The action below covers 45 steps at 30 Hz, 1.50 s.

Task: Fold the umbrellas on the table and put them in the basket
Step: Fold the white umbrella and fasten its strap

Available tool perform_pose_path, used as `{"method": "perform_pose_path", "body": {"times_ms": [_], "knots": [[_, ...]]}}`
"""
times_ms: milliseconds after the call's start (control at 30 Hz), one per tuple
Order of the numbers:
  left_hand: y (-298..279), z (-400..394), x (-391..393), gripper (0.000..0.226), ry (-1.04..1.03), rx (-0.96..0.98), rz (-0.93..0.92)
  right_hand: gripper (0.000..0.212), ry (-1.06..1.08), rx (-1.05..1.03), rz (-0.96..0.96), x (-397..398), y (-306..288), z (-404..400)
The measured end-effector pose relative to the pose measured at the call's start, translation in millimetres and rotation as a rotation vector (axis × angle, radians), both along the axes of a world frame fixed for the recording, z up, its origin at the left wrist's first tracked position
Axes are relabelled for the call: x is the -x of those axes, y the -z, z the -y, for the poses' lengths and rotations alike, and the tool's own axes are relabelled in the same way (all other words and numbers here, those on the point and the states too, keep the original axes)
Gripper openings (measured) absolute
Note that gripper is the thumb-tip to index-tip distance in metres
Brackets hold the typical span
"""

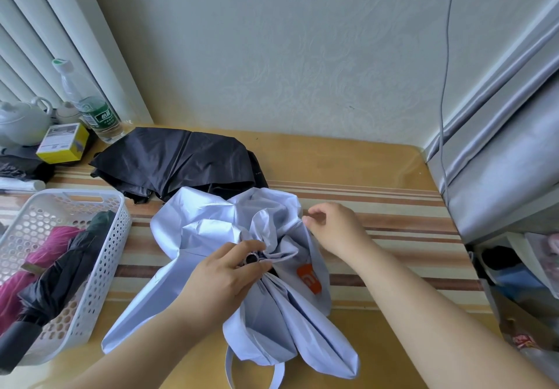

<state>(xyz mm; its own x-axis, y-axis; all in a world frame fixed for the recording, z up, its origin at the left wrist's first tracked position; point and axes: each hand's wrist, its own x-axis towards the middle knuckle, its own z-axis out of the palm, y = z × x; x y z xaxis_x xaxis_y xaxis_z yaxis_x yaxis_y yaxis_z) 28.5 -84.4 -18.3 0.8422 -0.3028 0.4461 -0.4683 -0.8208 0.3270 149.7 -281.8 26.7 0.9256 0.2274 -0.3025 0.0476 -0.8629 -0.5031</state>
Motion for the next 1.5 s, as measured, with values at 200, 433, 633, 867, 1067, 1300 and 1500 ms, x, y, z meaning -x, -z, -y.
{"method": "perform_pose_path", "body": {"times_ms": [200,433,633,867,1067,1300,1500], "knots": [[-6,1,-8,0.026,0.038,-0.081,-0.008,0.034,-0.246,0.134,-0.238,3,-10,-31],[-5,-5,-13,0.016,-0.008,-0.094,-0.004,0.045,-0.361,0.227,-0.256,25,-10,-18],[-6,-3,-11,0.020,0.051,-0.141,-0.001,0.010,-0.317,-0.068,-0.099,19,-15,-23],[-1,-10,-10,0.016,0.048,-0.151,-0.006,0.013,-0.366,-0.002,-0.006,26,0,-29],[-3,-12,-9,0.017,0.045,-0.110,-0.016,0.021,-0.391,-0.009,-0.045,27,8,-34],[7,-23,-19,0.016,0.065,-0.151,-0.029,0.040,-0.318,-0.260,-0.263,38,-11,-12],[4,-23,-25,0.020,0.055,-0.143,-0.011,0.074,0.264,0.035,-0.356,33,15,46]]}}
